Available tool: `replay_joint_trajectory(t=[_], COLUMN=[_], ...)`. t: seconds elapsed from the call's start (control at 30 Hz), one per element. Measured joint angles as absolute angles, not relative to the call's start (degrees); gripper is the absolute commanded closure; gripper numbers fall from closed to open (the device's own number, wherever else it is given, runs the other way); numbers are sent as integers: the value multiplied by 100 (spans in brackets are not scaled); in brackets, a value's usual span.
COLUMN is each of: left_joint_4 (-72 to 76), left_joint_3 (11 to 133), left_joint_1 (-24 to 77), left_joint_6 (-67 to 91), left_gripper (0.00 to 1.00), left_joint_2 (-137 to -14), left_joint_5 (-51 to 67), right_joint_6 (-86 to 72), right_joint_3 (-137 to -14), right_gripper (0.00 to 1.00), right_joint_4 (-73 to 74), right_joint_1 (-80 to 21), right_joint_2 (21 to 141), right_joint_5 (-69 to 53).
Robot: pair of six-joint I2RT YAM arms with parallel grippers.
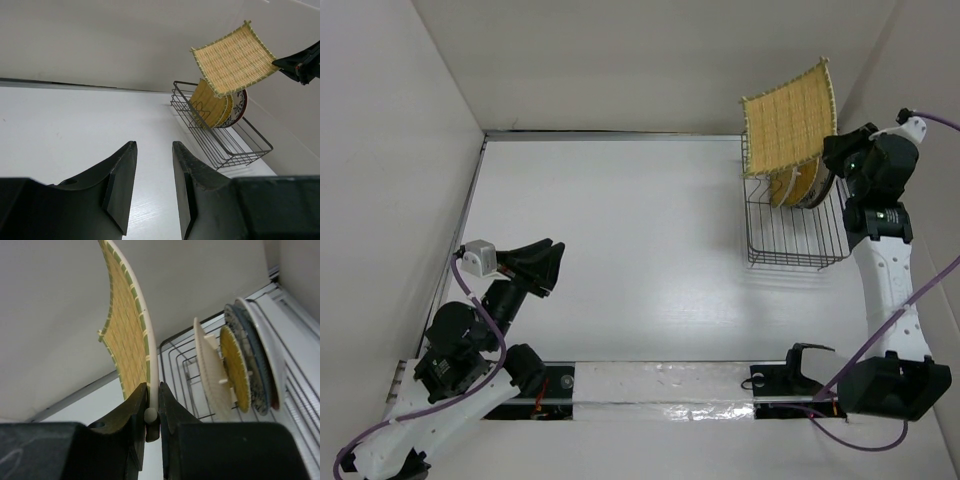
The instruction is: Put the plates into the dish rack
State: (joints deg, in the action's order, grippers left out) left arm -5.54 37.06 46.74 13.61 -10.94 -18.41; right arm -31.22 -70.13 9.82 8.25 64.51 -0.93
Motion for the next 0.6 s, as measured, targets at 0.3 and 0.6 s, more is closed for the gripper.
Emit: replay_joint_trajectory(t=[0.3, 0.6], left_joint_4=[-543, -541], left_joint_3=[3706, 3706], left_joint_1=[4674, 4674], left_joint_6=[1363, 1363], left_gripper=[68, 68], left_joint_2=[-1026, -1031], left_joint_5=[-1802, -1774], right_joint_6=[-2095, -1037], right_joint_3=[-7835, -8589], right_gripper=[100, 100], right_joint_4=[1671, 1789], right_joint_1=[609, 51], right_joint_2=[7024, 7743], right_joint_5=[1157, 2263])
